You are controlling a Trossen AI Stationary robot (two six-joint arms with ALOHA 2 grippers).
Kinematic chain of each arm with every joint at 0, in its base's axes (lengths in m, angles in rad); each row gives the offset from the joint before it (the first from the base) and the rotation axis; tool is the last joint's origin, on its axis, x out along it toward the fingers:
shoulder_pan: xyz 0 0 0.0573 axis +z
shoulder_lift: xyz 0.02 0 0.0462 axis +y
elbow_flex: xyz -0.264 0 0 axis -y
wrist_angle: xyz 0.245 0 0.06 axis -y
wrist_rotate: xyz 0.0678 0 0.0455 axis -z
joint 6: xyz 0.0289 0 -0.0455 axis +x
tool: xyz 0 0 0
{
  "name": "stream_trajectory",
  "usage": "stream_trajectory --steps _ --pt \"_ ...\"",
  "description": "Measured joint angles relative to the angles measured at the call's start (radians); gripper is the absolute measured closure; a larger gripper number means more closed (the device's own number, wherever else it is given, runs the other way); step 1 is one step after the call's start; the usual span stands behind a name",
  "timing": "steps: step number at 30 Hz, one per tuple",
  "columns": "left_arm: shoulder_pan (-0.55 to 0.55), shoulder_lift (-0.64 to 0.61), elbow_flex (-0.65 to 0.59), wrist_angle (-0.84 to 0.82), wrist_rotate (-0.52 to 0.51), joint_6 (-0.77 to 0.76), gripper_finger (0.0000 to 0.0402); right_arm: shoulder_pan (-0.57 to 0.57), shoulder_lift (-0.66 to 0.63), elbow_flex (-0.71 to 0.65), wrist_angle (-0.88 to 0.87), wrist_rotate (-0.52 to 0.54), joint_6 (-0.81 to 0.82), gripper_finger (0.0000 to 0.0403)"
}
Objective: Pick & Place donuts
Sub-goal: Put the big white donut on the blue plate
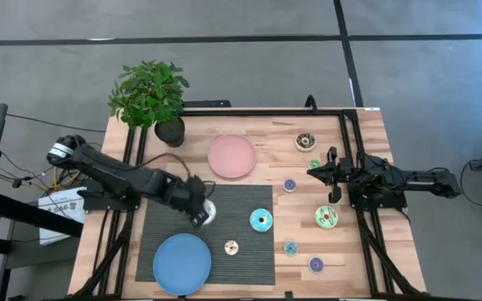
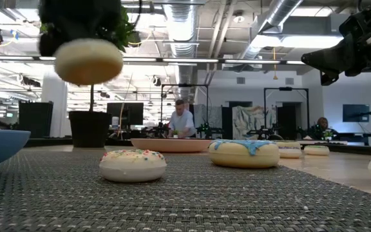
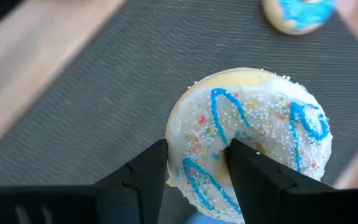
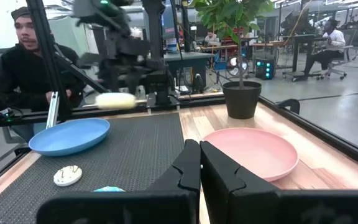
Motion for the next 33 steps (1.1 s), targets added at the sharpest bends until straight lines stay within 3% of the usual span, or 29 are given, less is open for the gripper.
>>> stream_trajectory --steps 11,16,25,33 --pt "-0.356 0.013 -0.004 -0.001 -0.145 -0.604 0.0243 0.000 0.000 0.000 0.000 0.000 0.000 0.0403" --pt "-0.453 0.101 -0.004 0.023 -0.088 -0.746 0.0243 0.000 0.000 0.000 0.000 0.000 0.000 0.0403" --pt "-0.523 0.276 0.056 0.057 0.018 -0.771 0.0243 0.000 0.000 0.000 0.000 0.000 0.000 0.0403" --pt "-0.565 0.312 0.064 0.046 0.115 -0.704 0.0243 0.000 0.000 0.000 0.000 0.000 0.000 0.0403"
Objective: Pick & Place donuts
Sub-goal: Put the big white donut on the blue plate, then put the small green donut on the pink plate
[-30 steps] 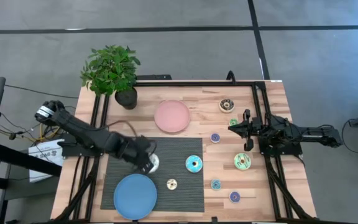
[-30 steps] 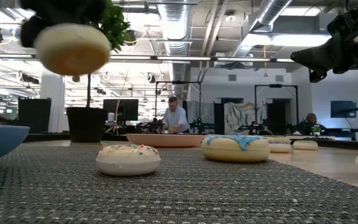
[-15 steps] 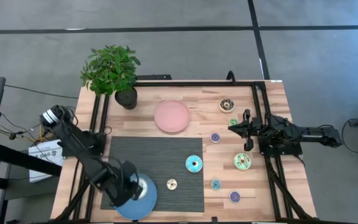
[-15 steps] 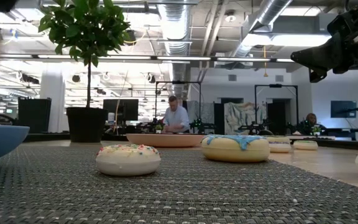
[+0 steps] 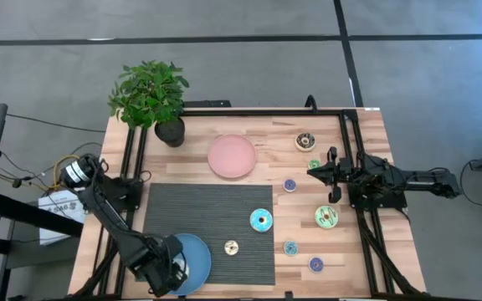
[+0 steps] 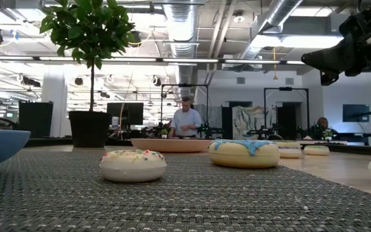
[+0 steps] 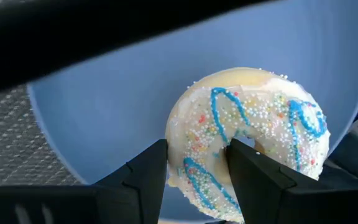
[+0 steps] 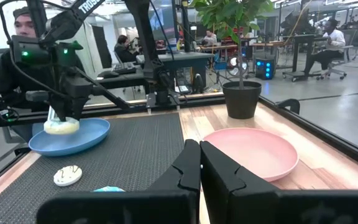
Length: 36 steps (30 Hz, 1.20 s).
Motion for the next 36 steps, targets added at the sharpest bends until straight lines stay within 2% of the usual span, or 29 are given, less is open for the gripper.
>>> stream_trajectory --steps 11,29,36 --pt "-0.075 0.000 0.000 -0.128 -0.021 -0.017 0.0243 0.000 0.000 0.000 0.000 0.000 0.000 0.0403" --pt "-0.072 0.000 0.000 -0.130 -0.064 0.115 0.0243 0.000 0.000 0.000 0.000 0.000 0.000 0.0403" --pt "-0.069 0.000 0.000 -0.131 -0.064 0.120 0.0243 0.000 0.000 0.000 0.000 0.000 0.000 0.0403"
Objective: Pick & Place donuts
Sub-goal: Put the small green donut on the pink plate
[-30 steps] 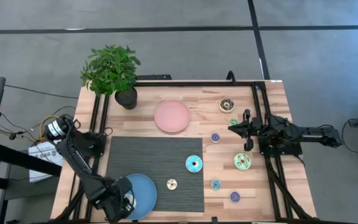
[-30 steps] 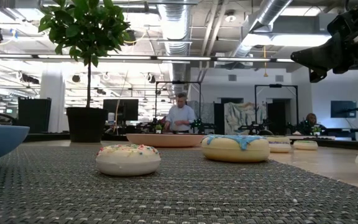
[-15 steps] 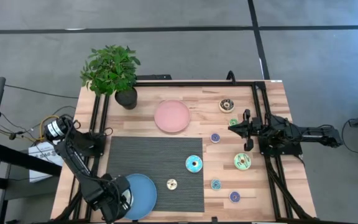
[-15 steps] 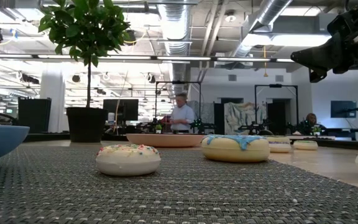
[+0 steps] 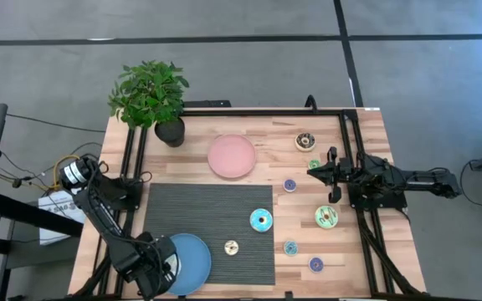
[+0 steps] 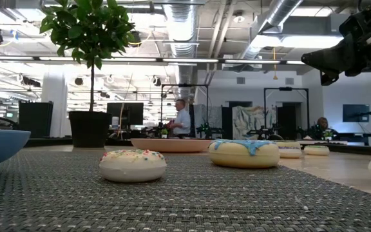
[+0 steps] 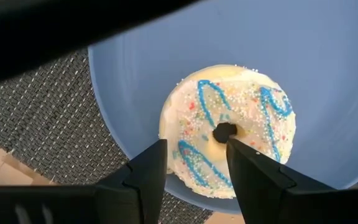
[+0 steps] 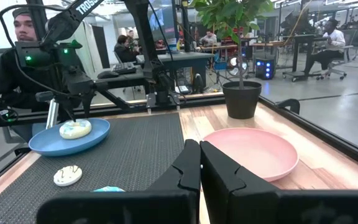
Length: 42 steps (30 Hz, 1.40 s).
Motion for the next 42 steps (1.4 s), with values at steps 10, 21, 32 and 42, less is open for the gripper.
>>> stream_trajectory --steps 10,21,32,42 --pt "0.000 -0.002 0.065 -0.104 -0.013 0.027 0.0243 0.000 0.000 0.000 0.000 0.000 0.000 0.0403" --pt "0.035 -0.003 0.249 -0.430 -0.153 0.183 0.0243 0.000 0.000 0.000 0.000 0.000 0.000 0.0403" --pt "0.271 -0.008 0.287 -0.427 -0.293 0.630 0.0243 0.000 0.000 0.000 0.000 0.000 0.000 0.0403" --pt "0.547 -0.008 0.287 -0.087 -0.357 1.107 0.0259 0.000 0.000 0.000 0.000 0.000 0.000 0.0403"
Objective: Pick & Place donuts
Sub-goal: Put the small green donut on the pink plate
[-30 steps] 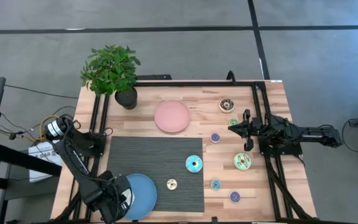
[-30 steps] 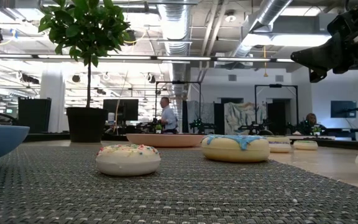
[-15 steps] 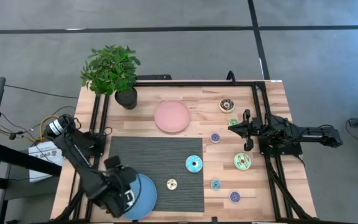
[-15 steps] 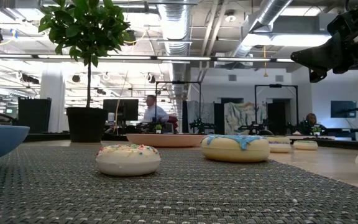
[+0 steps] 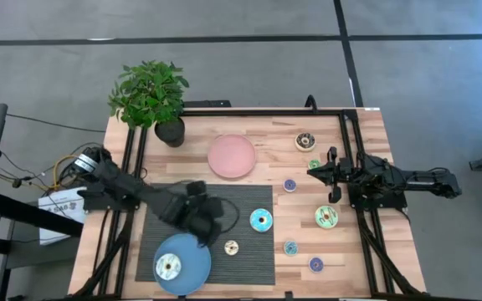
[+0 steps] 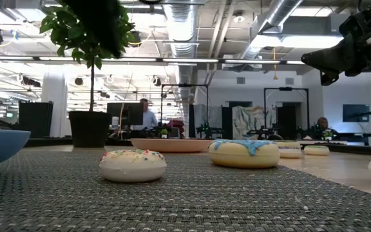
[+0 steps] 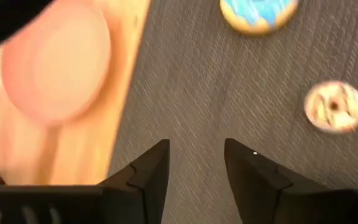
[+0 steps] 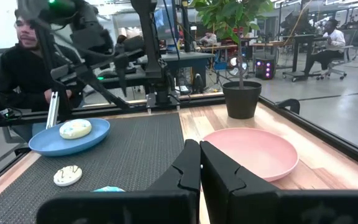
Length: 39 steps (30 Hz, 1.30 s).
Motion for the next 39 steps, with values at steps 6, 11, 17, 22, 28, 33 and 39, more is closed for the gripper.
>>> stream_trajectory --steps 6,11,17,22,28,33,39 --pt "0.106 0.000 0.000 0.195 0.014 0.193 0.0284 0.000 0.000 0.000 0.000 0.000 0.000 0.0403" --pt "0.176 0.005 0.000 0.346 0.014 0.211 0.0304 0.000 0.000 0.000 0.000 0.000 0.000 0.0403" --pt "0.224 0.006 0.000 0.437 0.020 0.147 0.0321 0.000 0.000 0.000 0.001 0.000 0.000 0.0403" --pt "0.227 0.006 0.000 0.475 0.053 0.188 0.0353 0.000 0.000 0.000 0.001 0.000 0.000 0.0403" --pt "0.227 0.006 0.000 0.489 0.083 0.193 0.0397 0.001 0.000 0.000 0.002 0.000 0.000 0.0403" --pt "0.230 0.006 -0.042 0.607 0.127 0.268 0.0401 0.001 0.000 0.000 0.002 0.000 0.000 0.0403" --pt "0.227 0.007 -0.238 0.906 0.178 0.302 0.0401 0.001 0.000 0.000 0.005 0.002 0.018 0.0403"
